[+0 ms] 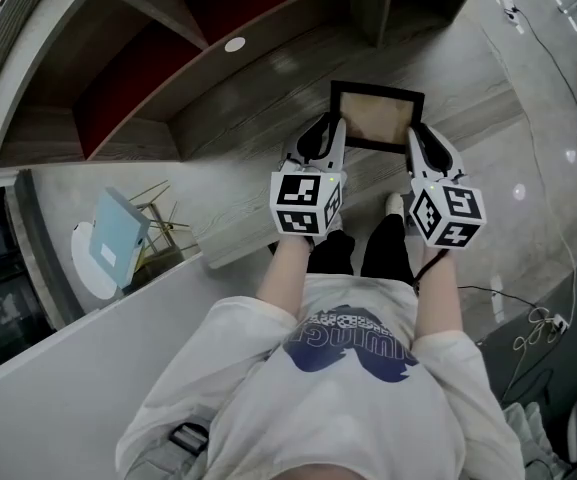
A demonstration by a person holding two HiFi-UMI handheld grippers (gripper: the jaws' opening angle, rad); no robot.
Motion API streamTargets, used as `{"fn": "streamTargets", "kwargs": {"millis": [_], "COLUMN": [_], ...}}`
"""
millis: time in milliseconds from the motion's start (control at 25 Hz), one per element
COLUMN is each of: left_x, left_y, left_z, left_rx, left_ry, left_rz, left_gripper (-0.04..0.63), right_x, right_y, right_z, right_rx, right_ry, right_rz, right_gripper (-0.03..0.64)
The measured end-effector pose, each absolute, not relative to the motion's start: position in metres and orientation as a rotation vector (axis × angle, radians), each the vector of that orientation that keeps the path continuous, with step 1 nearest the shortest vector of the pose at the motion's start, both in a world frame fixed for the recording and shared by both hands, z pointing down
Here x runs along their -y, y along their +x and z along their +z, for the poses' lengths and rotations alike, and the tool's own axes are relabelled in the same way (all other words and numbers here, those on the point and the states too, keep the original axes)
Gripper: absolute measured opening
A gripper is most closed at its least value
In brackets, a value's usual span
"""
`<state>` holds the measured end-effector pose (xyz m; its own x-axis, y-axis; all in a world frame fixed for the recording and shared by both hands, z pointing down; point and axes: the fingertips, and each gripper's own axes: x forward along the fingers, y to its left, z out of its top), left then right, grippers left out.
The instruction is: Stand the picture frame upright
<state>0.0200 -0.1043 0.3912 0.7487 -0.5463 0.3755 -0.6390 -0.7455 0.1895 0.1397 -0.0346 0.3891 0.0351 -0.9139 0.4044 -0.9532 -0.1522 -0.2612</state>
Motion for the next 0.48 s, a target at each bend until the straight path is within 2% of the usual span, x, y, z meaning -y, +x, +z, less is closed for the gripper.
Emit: {"fn": "streamTargets", "kwargs": {"millis": [480], "left_x": [0.103], "left_y": [0.117], "left_z": [0.399], "left_rx": [1.089], "left_ry": [2.571], "left_rz": [0.433], "left_gripper": [0.075], "right_x": [0.05], "right_y": [0.245], "right_z": [0.399], "right_rx": [2.14], "right_ry": [2.026], "right_rz": [0.78], "right_gripper": [0.067]}}
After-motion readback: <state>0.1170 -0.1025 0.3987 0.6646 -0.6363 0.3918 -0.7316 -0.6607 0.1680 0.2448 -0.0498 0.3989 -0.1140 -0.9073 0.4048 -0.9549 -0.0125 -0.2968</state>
